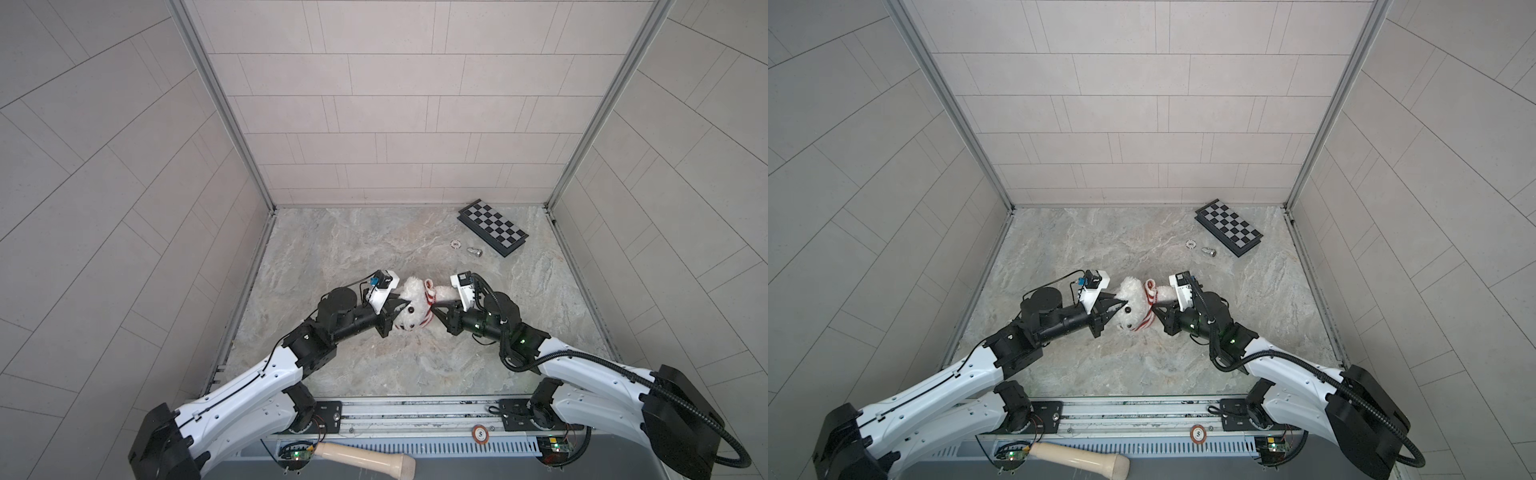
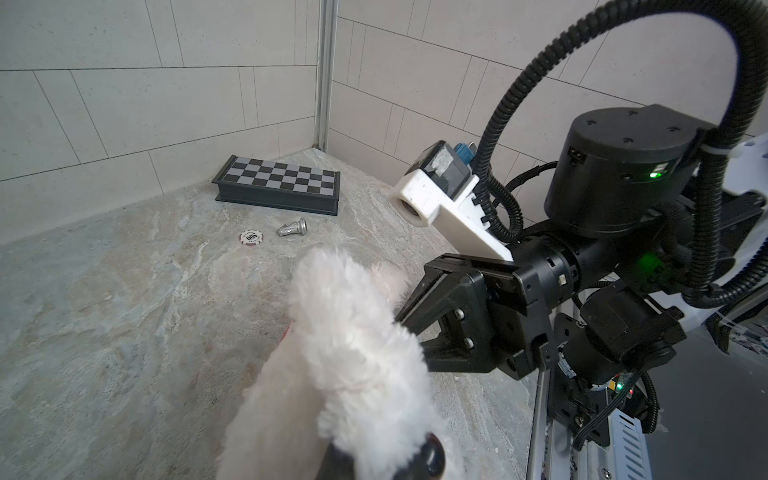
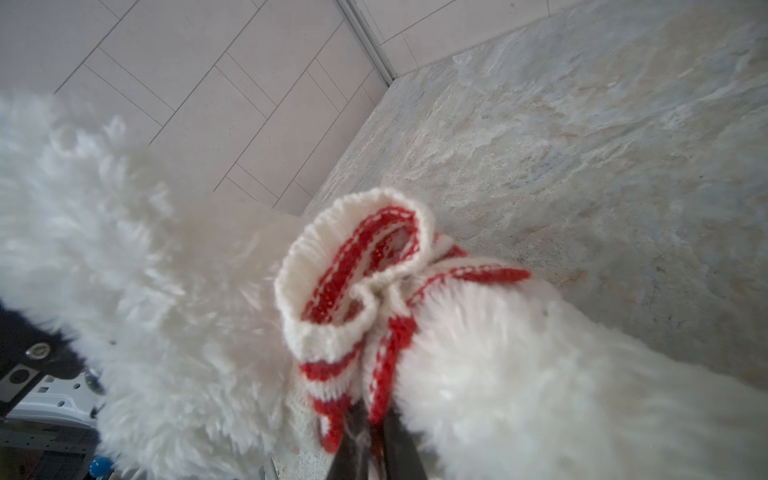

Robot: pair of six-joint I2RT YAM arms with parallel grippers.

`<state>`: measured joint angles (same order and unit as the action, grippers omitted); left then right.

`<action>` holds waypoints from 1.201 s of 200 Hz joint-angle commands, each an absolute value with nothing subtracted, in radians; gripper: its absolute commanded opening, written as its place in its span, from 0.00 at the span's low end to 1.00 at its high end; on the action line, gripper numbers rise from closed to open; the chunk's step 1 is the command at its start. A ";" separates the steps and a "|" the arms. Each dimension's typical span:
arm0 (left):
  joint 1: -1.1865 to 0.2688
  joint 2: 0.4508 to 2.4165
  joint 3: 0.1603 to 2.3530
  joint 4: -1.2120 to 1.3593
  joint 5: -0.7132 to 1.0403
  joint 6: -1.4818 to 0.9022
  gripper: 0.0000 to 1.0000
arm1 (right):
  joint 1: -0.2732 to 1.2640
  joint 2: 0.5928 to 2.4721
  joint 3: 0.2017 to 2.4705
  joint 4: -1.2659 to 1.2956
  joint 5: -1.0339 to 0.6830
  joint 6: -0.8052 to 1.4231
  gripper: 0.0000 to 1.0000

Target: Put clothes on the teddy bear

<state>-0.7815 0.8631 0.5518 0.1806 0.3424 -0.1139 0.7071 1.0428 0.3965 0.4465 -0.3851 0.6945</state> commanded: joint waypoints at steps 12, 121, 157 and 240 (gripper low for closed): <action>-0.789 0.831 0.583 0.194 0.336 -0.085 0.00 | 0.718 1.007 0.397 0.498 -0.359 0.705 0.00; -0.790 0.736 0.553 0.097 0.307 -0.041 0.00 | 0.698 0.640 0.265 0.317 -0.034 0.701 0.00; -0.790 0.706 0.537 0.107 0.295 -0.053 0.00 | 0.687 0.581 0.248 0.232 0.032 0.719 0.00; -0.790 0.655 0.507 0.122 0.196 -0.100 0.00 | 0.680 0.522 0.180 0.145 0.089 0.756 0.00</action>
